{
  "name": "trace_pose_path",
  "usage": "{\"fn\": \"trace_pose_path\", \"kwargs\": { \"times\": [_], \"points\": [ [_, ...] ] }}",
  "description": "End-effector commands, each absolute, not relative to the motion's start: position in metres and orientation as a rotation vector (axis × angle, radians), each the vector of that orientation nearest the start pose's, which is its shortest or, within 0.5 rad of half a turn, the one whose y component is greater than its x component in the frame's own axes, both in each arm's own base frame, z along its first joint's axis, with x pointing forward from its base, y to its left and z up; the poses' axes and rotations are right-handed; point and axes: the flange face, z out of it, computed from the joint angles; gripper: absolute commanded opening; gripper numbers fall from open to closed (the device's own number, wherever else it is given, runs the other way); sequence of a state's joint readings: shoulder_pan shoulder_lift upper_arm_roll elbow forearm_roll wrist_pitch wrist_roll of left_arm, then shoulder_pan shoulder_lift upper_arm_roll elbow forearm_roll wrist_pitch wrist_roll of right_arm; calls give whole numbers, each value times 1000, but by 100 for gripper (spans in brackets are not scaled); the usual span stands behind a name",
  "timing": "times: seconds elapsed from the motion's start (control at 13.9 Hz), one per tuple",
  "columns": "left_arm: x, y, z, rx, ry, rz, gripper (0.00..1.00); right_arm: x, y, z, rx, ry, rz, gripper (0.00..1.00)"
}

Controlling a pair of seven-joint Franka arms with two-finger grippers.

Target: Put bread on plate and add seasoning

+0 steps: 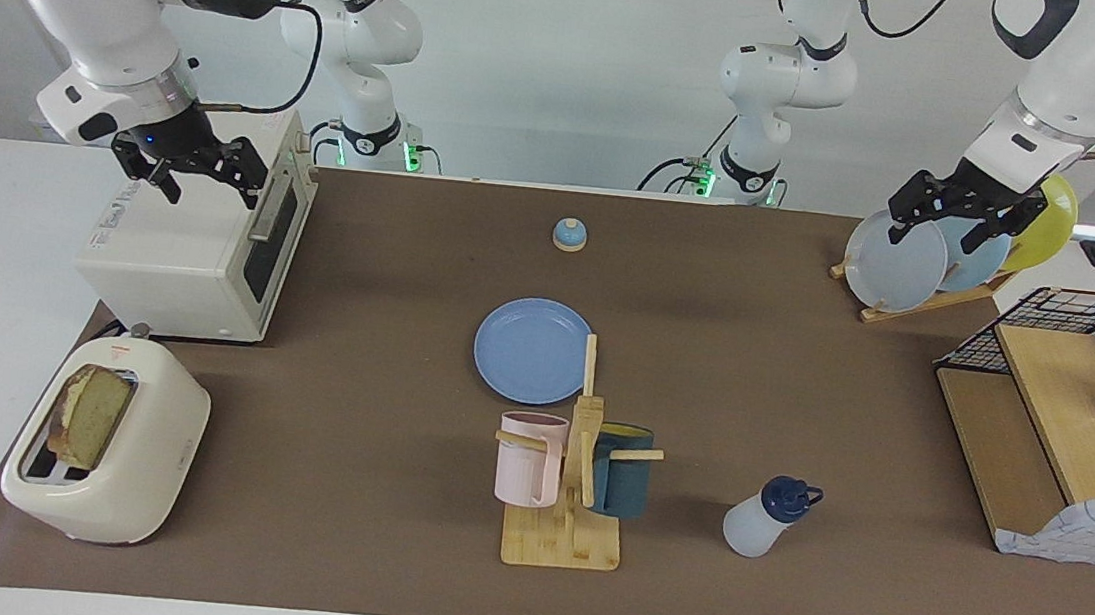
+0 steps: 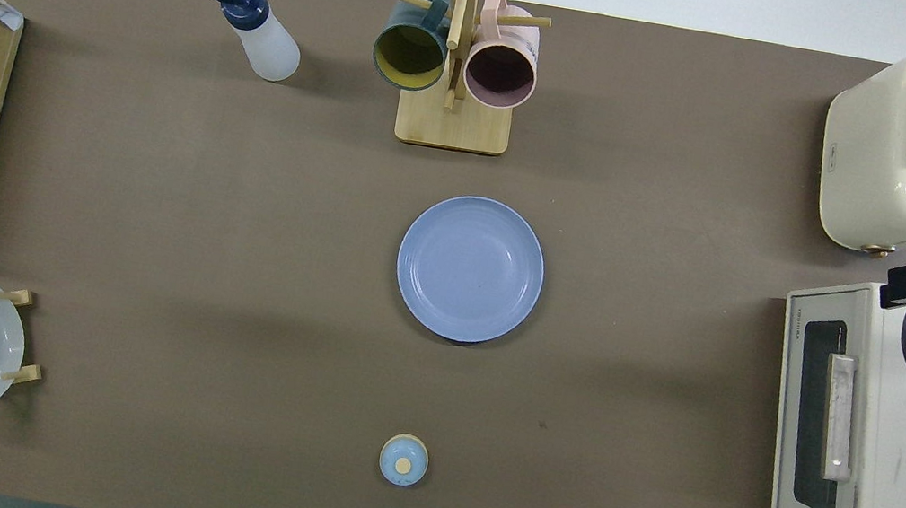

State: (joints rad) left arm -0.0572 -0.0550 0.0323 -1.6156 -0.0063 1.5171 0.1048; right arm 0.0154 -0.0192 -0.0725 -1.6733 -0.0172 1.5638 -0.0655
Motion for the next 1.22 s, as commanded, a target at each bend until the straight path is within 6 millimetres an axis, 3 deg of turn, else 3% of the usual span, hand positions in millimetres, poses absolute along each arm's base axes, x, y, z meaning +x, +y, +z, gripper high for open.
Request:
{"fn": "trace_pose_path", "kwargs": {
  "times": [0.0, 0.5, 0.72, 0.93, 1.15],
  "points": [
    [528, -11, 632, -3139, 188, 63, 100, 546, -36, 590, -3122, -4, 109, 100],
    [522, -4, 632, -3141, 167, 96, 100, 548, -32, 596, -3138, -17, 113, 100],
    [518, 0, 624, -3142, 155, 125, 100, 553, -22, 600, -3141, -43, 85, 100],
    [518, -17, 619, -3138, 210, 82, 100, 554, -30, 599, -3145, -10, 70, 100],
    [522, -32, 615, -3137, 219, -31, 100, 565, -37, 604, -3147, 12, -83, 100]
  ]
}}
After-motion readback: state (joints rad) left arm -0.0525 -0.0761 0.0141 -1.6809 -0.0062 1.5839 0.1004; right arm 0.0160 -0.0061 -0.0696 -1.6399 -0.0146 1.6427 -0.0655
